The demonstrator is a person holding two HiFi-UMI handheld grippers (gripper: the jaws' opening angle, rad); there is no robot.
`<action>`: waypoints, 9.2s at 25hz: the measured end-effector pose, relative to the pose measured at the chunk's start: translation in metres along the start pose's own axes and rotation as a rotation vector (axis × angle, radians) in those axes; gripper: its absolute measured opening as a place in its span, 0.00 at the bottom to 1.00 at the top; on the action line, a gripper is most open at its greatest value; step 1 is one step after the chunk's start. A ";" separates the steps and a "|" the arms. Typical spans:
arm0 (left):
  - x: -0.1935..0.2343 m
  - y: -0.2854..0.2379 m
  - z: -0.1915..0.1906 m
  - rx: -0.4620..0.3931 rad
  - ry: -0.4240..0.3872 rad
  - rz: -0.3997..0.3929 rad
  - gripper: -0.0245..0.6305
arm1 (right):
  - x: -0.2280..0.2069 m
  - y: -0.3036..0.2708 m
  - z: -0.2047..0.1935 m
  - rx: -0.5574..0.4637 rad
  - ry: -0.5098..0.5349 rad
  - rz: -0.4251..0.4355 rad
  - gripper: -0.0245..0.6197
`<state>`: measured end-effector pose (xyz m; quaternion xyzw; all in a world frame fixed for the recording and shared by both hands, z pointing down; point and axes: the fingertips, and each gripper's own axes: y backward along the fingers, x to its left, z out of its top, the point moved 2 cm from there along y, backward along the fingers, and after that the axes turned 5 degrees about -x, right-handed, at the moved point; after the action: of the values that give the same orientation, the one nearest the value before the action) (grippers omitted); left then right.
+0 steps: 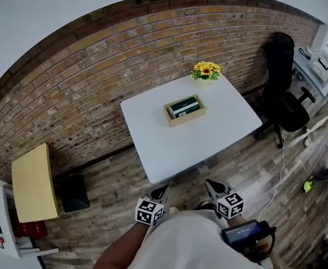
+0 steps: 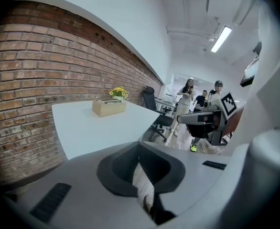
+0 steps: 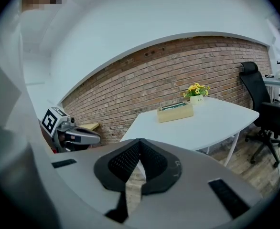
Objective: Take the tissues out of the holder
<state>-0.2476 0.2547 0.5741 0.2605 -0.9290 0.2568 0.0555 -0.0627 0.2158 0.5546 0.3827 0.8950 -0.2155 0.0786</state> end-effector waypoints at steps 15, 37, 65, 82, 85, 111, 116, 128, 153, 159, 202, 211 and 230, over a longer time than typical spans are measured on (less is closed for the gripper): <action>-0.017 -0.008 -0.003 0.025 -0.016 -0.030 0.05 | -0.004 0.014 -0.010 0.005 -0.010 -0.019 0.05; -0.080 -0.094 0.035 0.089 -0.089 -0.120 0.05 | -0.092 0.058 0.000 -0.014 -0.082 -0.096 0.05; -0.121 -0.183 0.063 0.110 -0.088 -0.125 0.05 | -0.166 0.077 0.006 -0.022 -0.132 -0.086 0.05; -0.030 -0.245 0.123 0.049 -0.050 -0.145 0.05 | -0.225 -0.020 0.078 0.016 -0.037 -0.129 0.05; -0.012 -0.246 0.126 0.044 -0.043 -0.132 0.05 | -0.228 -0.037 0.088 0.018 -0.024 -0.131 0.05; 0.069 -0.285 0.170 0.090 -0.018 0.117 0.05 | -0.255 -0.161 0.119 0.159 0.015 0.191 0.05; 0.079 -0.299 0.179 0.144 -0.082 0.149 0.05 | -0.264 -0.177 0.124 0.155 -0.006 0.239 0.05; 0.128 -0.318 0.195 0.294 -0.247 0.154 0.06 | -0.282 -0.189 0.124 0.169 -0.036 0.289 0.05; 0.170 -0.357 0.183 0.815 -0.619 -0.120 0.52 | -0.319 -0.186 0.117 0.162 -0.131 0.227 0.05; 0.171 -0.364 0.177 0.881 -0.611 -0.147 0.54 | -0.324 -0.183 0.115 0.166 -0.139 0.221 0.05; 0.150 -0.305 0.245 0.627 -0.616 0.053 0.49 | -0.300 -0.182 0.116 0.198 -0.064 0.222 0.05; 0.115 -0.276 0.255 0.610 -0.681 0.035 0.49 | -0.292 -0.183 0.115 0.205 -0.047 0.234 0.05; 0.044 -0.311 0.196 0.696 -0.607 -0.103 0.49 | -0.318 -0.164 0.118 0.176 -0.074 0.114 0.05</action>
<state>-0.1200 -0.0921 0.5554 0.3730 -0.7476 0.4622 -0.2971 0.0375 -0.1448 0.6000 0.4303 0.8458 -0.3022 0.0900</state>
